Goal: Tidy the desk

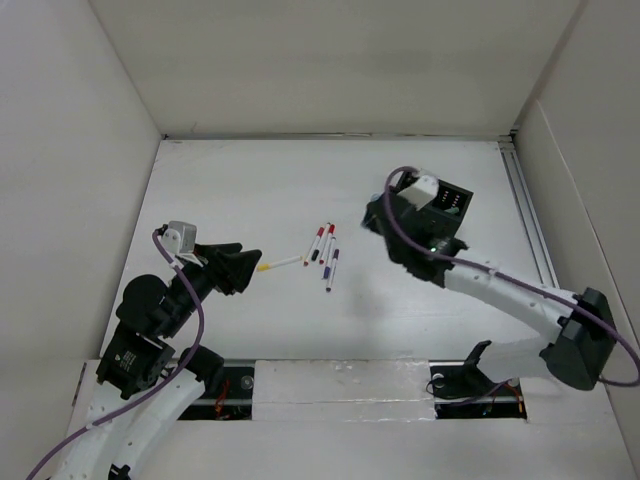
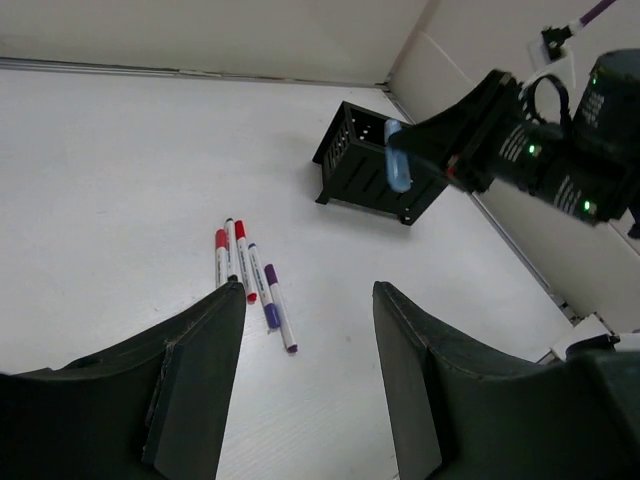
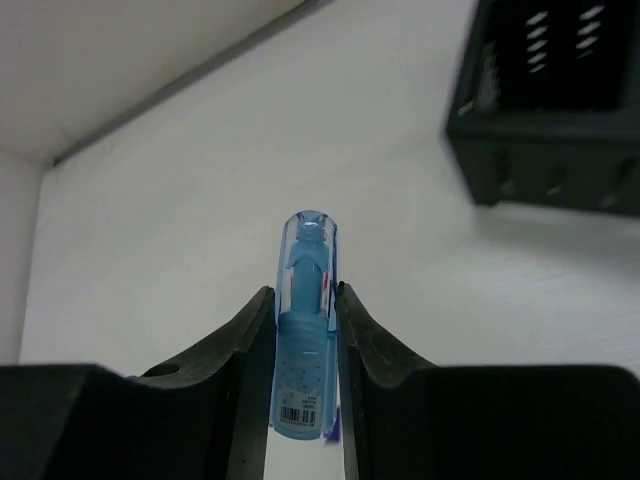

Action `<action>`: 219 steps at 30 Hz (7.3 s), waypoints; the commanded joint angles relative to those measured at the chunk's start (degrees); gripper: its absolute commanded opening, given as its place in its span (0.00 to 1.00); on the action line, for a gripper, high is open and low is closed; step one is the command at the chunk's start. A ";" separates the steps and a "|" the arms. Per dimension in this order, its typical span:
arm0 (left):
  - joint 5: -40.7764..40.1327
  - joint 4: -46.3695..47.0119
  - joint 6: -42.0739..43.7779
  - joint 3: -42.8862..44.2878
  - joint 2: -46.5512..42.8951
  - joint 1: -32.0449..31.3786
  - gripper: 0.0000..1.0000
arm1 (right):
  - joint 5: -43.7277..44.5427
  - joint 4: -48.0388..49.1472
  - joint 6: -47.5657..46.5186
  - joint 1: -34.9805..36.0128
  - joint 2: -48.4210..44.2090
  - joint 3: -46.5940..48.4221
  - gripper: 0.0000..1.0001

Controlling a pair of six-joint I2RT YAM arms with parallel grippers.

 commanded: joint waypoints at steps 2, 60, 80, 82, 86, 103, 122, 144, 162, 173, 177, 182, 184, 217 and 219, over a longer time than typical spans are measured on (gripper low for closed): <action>1.43 2.42 0.65 -0.37 -0.26 -0.16 0.50 | -6.33 4.45 -4.92 -15.72 -7.42 -3.77 0.05; 3.10 2.51 0.83 -0.63 -0.61 0.37 0.52 | -15.14 7.10 -2.81 1.82 25.88 -0.52 0.40; 3.10 2.86 0.92 -0.72 -0.87 0.37 0.52 | -8.37 2.62 2.02 1.82 26.16 -3.68 0.12; 3.45 2.86 0.92 -0.72 -0.61 0.37 0.52 | -8.19 2.35 2.37 1.82 24.49 -5.70 0.11; 3.54 3.04 0.92 -0.63 -0.61 0.37 0.52 | -7.75 0.78 1.58 1.13 22.37 -6.15 0.29; 3.54 2.86 0.83 -0.72 -0.79 0.37 0.52 | -11.89 1.21 0.96 -0.46 29.93 -5.35 0.11; 3.71 2.95 0.83 -0.81 -0.35 0.37 0.52 | 3.05 15.25 -4.39 -11.08 2.69 -5.19 0.00; 3.10 2.95 0.65 -0.81 0.97 0.37 0.52 | 17.38 36.36 -30.32 -29.03 25.97 12.50 0.00; 3.45 2.86 0.83 -0.72 1.68 0.37 0.52 | 22.65 42.08 -30.86 -23.76 25.89 4.75 0.10; 3.46 3.04 0.83 -0.81 1.24 0.37 0.52 | 21.87 36.82 -26.81 -18.84 15.61 1.85 0.41; 3.98 2.77 0.74 -0.63 1.41 0.37 0.52 | 14.85 30.50 -20.07 -15.33 10.95 -0.17 0.29; 3.72 2.77 0.83 -0.72 0.71 0.37 0.52 | -6.47 21.69 -12.22 -11.72 10.94 -1.13 0.00; 3.72 2.86 0.83 -0.72 0.18 0.37 0.52 | -9.24 22.47 -10.29 -8.30 13.74 -2.19 0.00; 4.24 3.04 0.92 -0.72 -0.35 0.89 0.52 | -7.40 11.23 0.09 -1.69 30.19 0.18 0.12; 4.07 3.04 0.83 -0.72 -0.70 0.89 0.52 | -6.53 10.44 0.70 -1.69 28.70 -0.61 0.12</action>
